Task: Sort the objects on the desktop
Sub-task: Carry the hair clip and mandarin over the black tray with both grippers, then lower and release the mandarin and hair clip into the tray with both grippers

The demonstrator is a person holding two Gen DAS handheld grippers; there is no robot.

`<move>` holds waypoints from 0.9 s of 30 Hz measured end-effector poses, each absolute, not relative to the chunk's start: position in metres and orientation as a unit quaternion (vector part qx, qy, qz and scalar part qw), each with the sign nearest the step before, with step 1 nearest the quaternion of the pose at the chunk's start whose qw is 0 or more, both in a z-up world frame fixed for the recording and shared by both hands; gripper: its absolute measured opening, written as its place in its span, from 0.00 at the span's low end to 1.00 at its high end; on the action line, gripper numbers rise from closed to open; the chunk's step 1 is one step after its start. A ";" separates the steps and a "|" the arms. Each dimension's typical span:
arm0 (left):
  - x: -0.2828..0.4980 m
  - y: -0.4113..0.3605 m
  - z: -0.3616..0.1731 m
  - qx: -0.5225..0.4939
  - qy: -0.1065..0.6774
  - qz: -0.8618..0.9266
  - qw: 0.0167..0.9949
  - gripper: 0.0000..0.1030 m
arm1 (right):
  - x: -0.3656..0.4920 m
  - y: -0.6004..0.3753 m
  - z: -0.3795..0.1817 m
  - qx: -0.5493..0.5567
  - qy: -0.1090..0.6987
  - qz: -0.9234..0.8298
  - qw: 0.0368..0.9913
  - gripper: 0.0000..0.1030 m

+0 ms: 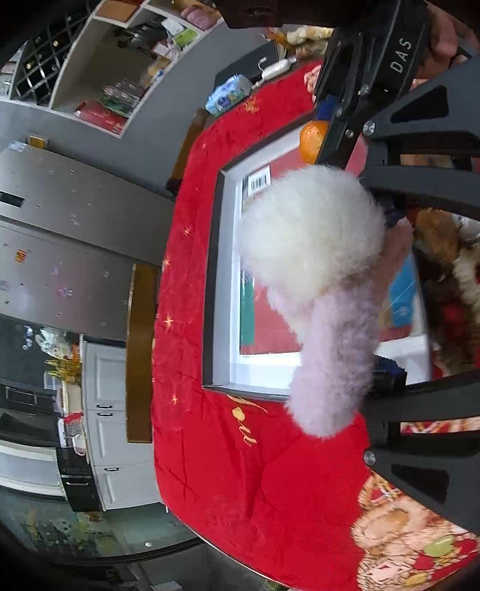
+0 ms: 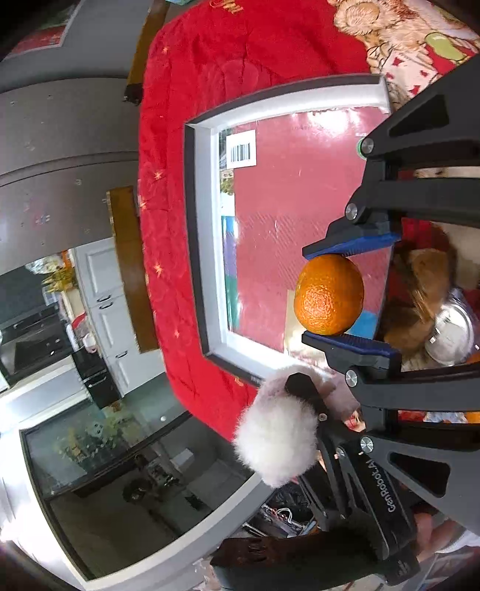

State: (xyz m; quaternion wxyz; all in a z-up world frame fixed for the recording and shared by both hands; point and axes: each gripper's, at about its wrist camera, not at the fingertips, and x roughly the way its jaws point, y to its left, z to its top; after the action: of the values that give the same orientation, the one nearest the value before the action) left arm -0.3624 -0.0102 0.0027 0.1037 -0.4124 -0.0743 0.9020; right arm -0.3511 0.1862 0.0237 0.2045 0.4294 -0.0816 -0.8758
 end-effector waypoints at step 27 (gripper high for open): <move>-0.386 -0.005 -0.043 -0.433 -0.047 0.896 0.090 0.54 | -0.403 0.164 -0.033 0.492 0.016 -0.861 0.127 0.37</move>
State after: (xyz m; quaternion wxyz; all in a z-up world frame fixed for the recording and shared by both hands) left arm -0.3861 -0.0050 -0.0434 0.0897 -0.4332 -0.0474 0.8956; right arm -0.4029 0.1641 -0.0333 0.1266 0.4925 0.0157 -0.8609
